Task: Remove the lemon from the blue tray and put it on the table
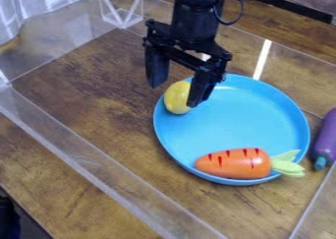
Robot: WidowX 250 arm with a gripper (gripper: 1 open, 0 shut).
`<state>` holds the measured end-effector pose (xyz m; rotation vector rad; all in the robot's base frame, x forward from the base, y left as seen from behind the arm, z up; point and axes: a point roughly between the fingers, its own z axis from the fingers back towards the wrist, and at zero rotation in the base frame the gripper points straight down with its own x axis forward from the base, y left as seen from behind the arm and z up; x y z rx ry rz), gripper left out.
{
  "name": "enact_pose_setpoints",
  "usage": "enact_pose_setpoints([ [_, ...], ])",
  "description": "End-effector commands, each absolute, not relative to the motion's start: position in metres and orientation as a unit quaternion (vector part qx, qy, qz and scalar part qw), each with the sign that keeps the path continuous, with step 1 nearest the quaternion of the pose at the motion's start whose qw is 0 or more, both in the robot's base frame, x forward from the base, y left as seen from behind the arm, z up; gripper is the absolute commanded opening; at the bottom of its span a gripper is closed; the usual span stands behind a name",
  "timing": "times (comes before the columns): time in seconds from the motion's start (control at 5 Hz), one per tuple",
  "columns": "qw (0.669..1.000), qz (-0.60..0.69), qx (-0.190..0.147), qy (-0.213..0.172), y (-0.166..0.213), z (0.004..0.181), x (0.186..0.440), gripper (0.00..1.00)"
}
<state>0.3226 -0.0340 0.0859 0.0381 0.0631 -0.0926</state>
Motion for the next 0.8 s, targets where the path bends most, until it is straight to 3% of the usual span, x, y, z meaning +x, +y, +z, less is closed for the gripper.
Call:
enact_pose_setpoints([
  [0.0, 0.999, -0.047, 0.014, 0.014, -0.02, 0.086, 0.329, 1.0],
  [0.6, 1.0, 0.004, 0.011, 0.009, -0.004, 0.113, 0.337, 1.0],
])
